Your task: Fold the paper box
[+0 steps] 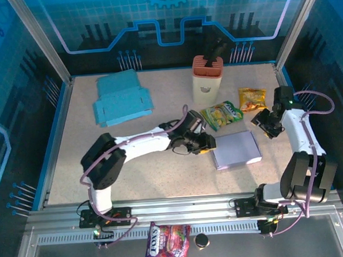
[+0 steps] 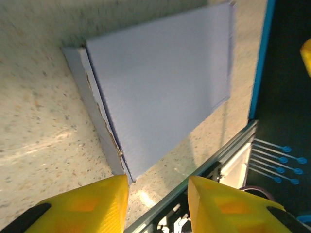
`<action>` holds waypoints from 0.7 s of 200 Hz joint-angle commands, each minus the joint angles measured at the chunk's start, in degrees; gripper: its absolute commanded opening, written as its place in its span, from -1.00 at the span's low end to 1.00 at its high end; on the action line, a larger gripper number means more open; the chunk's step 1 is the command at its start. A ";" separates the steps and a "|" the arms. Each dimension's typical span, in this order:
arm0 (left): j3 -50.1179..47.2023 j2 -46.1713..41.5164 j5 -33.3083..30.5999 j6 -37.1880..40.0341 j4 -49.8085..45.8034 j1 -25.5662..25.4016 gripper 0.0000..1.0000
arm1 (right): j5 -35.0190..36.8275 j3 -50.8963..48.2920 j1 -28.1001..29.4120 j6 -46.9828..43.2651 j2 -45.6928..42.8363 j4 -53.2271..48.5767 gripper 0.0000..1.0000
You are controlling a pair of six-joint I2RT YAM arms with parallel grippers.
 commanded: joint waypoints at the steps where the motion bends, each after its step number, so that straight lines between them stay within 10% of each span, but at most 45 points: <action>1: -3.34 -6.15 -1.19 2.83 -4.65 4.72 -0.28 | 0.68 1.70 3.34 2.45 -3.05 -2.86 0.12; 85: -7.54 -11.86 0.99 8.78 -12.92 44.69 -0.41 | -2.50 -3.68 36.66 17.24 -12.94 5.69 0.08; 140: 7.94 6.71 -3.31 13.50 -16.96 54.30 -0.46 | -5.50 -3.79 46.83 19.98 -6.71 16.23 0.07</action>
